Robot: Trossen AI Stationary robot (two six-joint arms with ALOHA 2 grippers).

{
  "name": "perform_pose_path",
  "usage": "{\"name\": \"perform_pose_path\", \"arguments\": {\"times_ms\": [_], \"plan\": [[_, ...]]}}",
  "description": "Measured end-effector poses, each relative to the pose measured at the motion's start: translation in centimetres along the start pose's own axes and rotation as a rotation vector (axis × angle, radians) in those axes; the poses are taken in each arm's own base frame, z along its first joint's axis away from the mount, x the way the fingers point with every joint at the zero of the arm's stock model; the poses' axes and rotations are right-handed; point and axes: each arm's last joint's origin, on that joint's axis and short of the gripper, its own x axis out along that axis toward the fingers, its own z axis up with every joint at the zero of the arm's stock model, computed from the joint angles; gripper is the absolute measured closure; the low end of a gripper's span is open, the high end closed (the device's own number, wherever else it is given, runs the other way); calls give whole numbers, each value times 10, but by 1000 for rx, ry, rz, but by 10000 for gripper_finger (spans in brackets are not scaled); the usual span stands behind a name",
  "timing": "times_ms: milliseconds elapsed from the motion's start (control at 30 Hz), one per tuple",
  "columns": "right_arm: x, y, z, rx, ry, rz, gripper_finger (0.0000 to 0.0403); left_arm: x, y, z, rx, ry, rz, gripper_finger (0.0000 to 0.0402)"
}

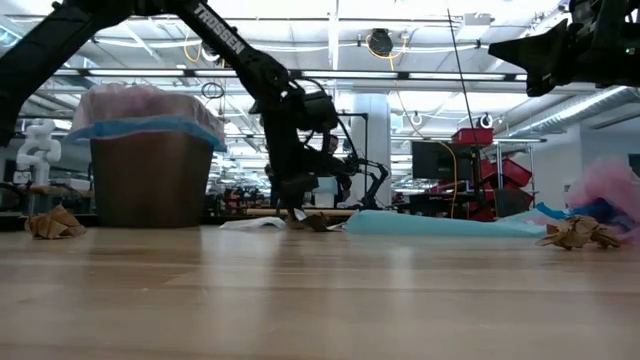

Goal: Place trash/remove bag and relplace
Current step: Put the brown napkin into the trash bin

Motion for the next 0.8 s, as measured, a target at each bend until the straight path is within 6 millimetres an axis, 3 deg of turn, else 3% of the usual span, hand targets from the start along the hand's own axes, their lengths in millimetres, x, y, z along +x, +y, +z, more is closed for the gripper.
{"name": "perform_pose_path", "arguments": {"times_ms": [67,100,300,433,533,667,800], "plan": [[0,0,0,0,0,0,403,-18,-2,2,41,-13,50,375],[0,0,0,0,0,0,403,-29,-1,3,41,-35,69,385],[0,0,0,0,2,0,403,-115,-3,-7,38,-108,175,398],[0,0,-1,-2,7,1,403,-182,-2,-36,9,-102,348,400],[0,0,-1,-2,8,1,403,-219,7,-65,-80,-84,421,400],[0,0,-1,-2,7,1,403,-247,28,-101,-240,-23,481,401],[0,0,0,-1,2,0,403,-249,47,-115,-340,20,522,401]]}}
